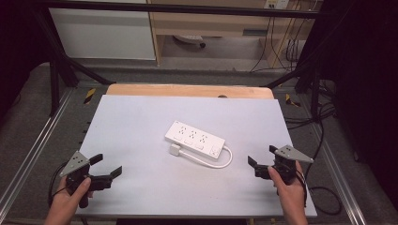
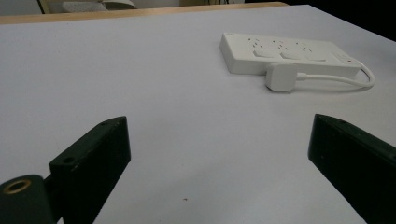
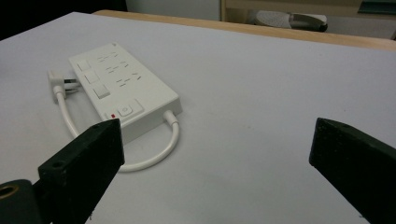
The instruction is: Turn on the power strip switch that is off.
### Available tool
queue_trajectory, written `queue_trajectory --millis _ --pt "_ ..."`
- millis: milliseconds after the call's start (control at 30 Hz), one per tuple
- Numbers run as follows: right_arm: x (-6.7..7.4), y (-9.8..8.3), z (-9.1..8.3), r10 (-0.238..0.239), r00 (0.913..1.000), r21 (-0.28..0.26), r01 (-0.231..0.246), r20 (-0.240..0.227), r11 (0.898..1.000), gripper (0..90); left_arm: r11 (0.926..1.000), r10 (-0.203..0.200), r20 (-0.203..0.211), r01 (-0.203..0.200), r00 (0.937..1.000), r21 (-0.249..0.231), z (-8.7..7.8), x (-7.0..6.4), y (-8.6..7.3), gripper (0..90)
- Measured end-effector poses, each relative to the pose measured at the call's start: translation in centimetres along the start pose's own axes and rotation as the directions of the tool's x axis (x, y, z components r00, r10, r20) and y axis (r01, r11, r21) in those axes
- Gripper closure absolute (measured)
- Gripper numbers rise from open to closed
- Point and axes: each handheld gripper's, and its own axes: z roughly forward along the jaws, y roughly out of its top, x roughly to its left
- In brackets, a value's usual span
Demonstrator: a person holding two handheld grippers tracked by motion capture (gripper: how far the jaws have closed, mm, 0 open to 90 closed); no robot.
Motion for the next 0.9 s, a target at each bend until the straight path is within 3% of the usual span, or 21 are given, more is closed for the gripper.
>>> queue_trajectory --millis 267,900 --pt "0.3 2.0 0.3 -0.004 0.9999 -0.045 0.003 -0.017 0.999 2.8 1.0000 -0.001 -0.006 0.001 1.0000 0.006 0.0 0.1 -0.1 5.8" --pt "1.8 5.2 2.4 -0.033 0.9982 -0.079 0.029 -0.050 0.996 2.5 1.0000 0.001 0.000 -0.001 1.0000 0.007 0.1 0.0 -0.1 5.8"
